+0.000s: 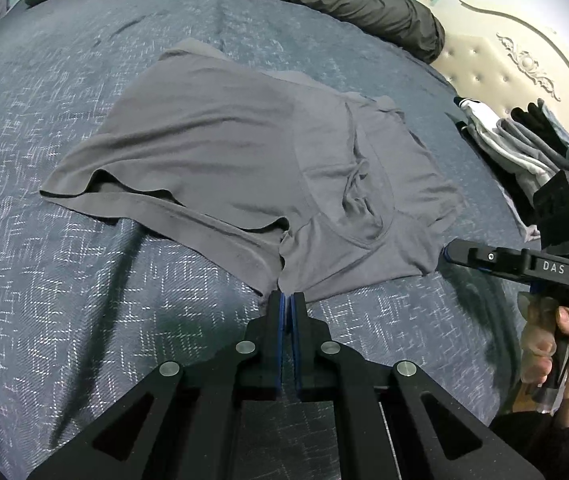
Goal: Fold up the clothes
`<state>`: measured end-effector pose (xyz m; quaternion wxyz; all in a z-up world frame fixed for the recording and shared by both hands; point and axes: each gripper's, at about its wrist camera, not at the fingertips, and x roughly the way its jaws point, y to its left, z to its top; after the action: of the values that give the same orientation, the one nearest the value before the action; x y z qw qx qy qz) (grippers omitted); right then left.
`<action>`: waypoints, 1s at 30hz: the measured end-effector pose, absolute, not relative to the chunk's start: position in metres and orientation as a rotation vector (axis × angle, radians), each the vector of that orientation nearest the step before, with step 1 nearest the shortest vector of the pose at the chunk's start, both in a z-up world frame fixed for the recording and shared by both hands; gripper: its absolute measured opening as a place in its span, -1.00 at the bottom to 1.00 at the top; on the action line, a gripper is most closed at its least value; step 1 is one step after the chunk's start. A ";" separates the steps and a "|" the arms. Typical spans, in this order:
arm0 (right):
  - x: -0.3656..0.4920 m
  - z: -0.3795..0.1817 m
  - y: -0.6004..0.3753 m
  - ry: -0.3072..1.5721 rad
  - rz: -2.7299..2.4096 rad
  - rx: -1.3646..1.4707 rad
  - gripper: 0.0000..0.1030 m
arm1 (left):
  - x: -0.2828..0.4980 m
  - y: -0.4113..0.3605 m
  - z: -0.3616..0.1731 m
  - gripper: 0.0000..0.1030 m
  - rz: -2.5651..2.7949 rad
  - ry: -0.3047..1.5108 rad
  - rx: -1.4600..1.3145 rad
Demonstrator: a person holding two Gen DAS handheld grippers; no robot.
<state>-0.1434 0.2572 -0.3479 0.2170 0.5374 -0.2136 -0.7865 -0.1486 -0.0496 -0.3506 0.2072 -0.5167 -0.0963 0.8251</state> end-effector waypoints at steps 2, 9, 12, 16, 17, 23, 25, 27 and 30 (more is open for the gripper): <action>-0.144 -0.349 0.253 -0.581 -2.174 1.479 -0.52 | -0.148 -0.050 -0.348 -0.92 2.301 -0.271 -1.435; -0.143 -0.359 0.242 -0.517 -2.190 1.504 -0.57 | -0.149 -0.056 -0.339 -0.89 2.318 -0.293 -1.414; -0.142 -0.359 0.242 -0.492 -2.193 1.516 -0.85 | -0.149 -0.051 -0.339 -0.90 2.287 -0.263 -1.424; -0.139 -0.360 0.237 -0.447 -2.173 1.558 -0.87 | -0.145 -0.045 -0.342 -0.89 2.249 -0.223 -1.449; -0.139 -0.360 0.236 -0.443 -2.165 1.568 -0.87 | -0.145 -0.046 -0.341 -0.89 2.252 -0.232 -1.445; -0.137 -0.355 0.255 -0.524 -2.151 1.585 -0.81 | -0.151 -0.055 -0.326 -0.89 2.342 -0.278 -1.377; -0.137 -0.347 0.262 -0.540 -2.166 1.570 -0.80 | -0.155 -0.057 -0.321 -0.87 2.378 -0.304 -1.345; -0.139 -0.338 0.273 -0.571 -2.194 1.538 -0.69 | -0.160 -0.058 -0.320 -0.59 2.411 -0.329 -1.318; -0.143 -0.330 0.294 -0.653 -2.242 1.481 -0.53 | -0.177 -0.055 -0.324 -0.49 2.438 -0.343 -1.302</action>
<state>-0.1434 0.2937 -0.3299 0.1872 0.5263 -0.2319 -0.7964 -0.1769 -0.0555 -0.3242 0.1773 -0.4601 -0.1213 0.8615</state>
